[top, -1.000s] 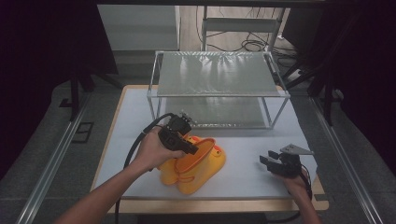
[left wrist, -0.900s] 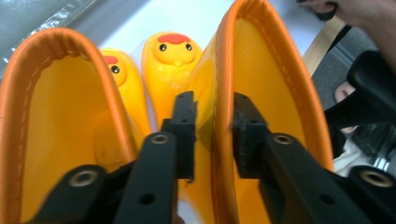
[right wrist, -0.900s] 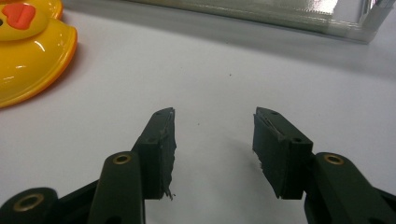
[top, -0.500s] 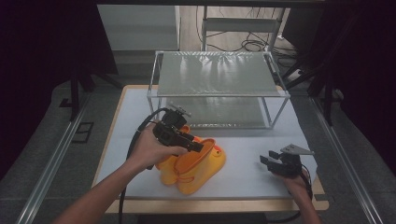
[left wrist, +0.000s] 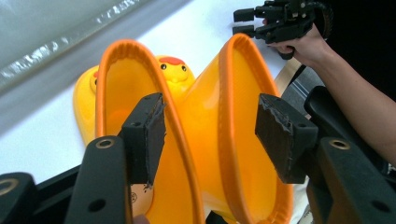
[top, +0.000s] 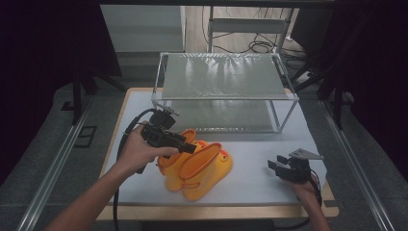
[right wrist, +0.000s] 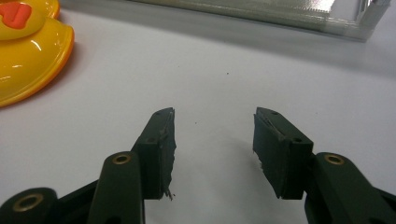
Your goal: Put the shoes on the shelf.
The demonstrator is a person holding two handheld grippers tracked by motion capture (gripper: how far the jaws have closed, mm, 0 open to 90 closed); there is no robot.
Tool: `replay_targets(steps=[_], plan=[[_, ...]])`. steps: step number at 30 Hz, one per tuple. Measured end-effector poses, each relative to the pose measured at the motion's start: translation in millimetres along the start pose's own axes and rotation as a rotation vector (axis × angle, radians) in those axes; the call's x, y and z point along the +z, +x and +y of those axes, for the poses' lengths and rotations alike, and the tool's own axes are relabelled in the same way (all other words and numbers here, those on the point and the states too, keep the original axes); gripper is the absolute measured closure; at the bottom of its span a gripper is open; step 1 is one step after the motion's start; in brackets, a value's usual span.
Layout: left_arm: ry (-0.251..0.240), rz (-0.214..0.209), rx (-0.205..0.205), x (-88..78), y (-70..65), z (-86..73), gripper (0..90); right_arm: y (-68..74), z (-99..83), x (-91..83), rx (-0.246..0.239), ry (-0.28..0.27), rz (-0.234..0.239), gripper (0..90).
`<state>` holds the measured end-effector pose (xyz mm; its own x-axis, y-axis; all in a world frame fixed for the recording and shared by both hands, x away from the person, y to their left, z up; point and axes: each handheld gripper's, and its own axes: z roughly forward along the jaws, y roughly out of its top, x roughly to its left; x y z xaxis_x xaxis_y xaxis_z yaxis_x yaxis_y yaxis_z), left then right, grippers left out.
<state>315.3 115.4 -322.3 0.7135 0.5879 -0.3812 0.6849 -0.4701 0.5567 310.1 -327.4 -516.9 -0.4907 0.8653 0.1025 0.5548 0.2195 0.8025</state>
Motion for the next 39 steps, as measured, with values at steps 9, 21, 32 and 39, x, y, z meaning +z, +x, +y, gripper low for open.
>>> replay_targets(steps=[9, 21, 32, 39], plan=[[0.034, -0.032, -0.006, 9.4, 2.0, 0.6, 38.6, -0.1, 0.1, 0.1, -0.002, 0.004, 0.0, 48.5], [0.125, 0.058, 0.029, 37.4, -3.1, 4.3, 39.6, -1.3, 0.0, -0.2, 0.005, 0.004, -0.001, 48.5], [0.118, 0.16, 0.072, 45.3, -13.5, 3.0, 64.9, -1.3, 0.0, 0.6, 0.006, 0.006, -0.008, 48.4], [0.103, 0.148, 0.082, 44.6, -13.6, 2.4, 80.4, -1.4, 0.1, 0.6, 0.011, 0.009, -0.012, 48.5]])
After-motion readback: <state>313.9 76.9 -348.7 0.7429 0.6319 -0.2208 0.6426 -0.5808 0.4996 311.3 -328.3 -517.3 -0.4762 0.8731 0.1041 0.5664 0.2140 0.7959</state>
